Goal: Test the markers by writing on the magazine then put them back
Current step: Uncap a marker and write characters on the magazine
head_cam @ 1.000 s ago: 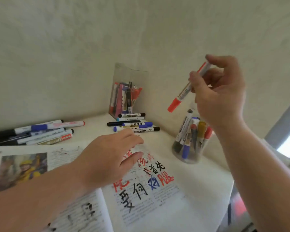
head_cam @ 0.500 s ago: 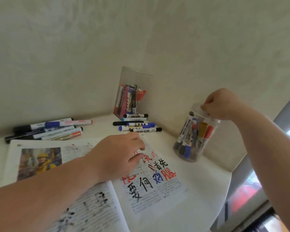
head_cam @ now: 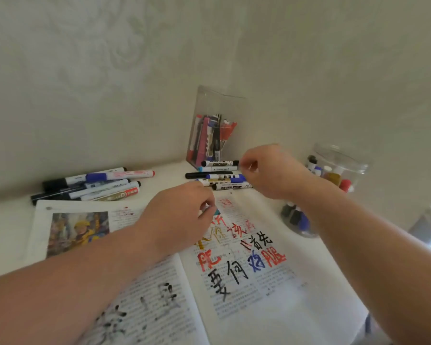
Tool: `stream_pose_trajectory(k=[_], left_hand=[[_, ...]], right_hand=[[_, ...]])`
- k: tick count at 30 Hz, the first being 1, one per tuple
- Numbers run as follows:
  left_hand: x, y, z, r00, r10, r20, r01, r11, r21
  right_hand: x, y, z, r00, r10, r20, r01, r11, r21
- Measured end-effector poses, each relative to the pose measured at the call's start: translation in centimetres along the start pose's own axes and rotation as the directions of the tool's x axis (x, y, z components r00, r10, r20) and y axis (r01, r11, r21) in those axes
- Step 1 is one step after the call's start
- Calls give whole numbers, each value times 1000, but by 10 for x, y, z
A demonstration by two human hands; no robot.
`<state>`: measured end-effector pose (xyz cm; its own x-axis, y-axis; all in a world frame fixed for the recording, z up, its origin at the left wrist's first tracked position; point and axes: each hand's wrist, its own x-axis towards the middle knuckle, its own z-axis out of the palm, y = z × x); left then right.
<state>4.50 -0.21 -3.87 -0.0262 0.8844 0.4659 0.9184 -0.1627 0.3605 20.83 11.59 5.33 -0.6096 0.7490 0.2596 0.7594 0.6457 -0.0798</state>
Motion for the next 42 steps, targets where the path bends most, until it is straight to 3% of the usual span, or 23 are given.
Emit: stream_pose_trajectory(k=[2,4,13,19,22,24,27,29,32,35,39,42], left_hand=[[2,-5,-1,998,-58,-15,58,998,9],[3,-7,-1,996,-91,-4,91,995,27],[7,-9,3,994,-106,10,106,994,28],[7,-9,3,991,-133,-13,133,991,16],[6,-10,5,989,-148,-29,147,989,-33],[6,-9,6,989,-141,-45,138,989,-60],[5,-5,5,993,-107,-54,100,987,-123],[5,-4,5,997,-68,-48,61,989,-137],[6,-4,8,999,-25,-28,20,989,-143],[8,-2,9,999,-51,10,52,988,-146],[7,-3,9,996,-44,82,60,976,-208],[6,-2,6,998,-21,64,36,970,-241]], right_hand=[[16,1,26,987,24,156,-7,994,-105],[27,5,43,975,49,218,-12,986,-168],[50,11,64,958,-37,283,124,947,-296],[40,12,44,987,-61,148,92,973,-213],[19,9,18,994,-72,-81,82,987,135],[5,6,9,979,-13,-204,113,866,487],[-10,4,22,994,62,-92,53,466,883],[-16,4,41,1000,26,-11,4,271,963],[-18,4,60,999,-53,4,2,120,993],[-20,4,67,997,-77,-18,24,86,996],[-22,3,74,989,-141,-47,72,176,982],[-22,3,74,988,-138,-72,97,180,979]])
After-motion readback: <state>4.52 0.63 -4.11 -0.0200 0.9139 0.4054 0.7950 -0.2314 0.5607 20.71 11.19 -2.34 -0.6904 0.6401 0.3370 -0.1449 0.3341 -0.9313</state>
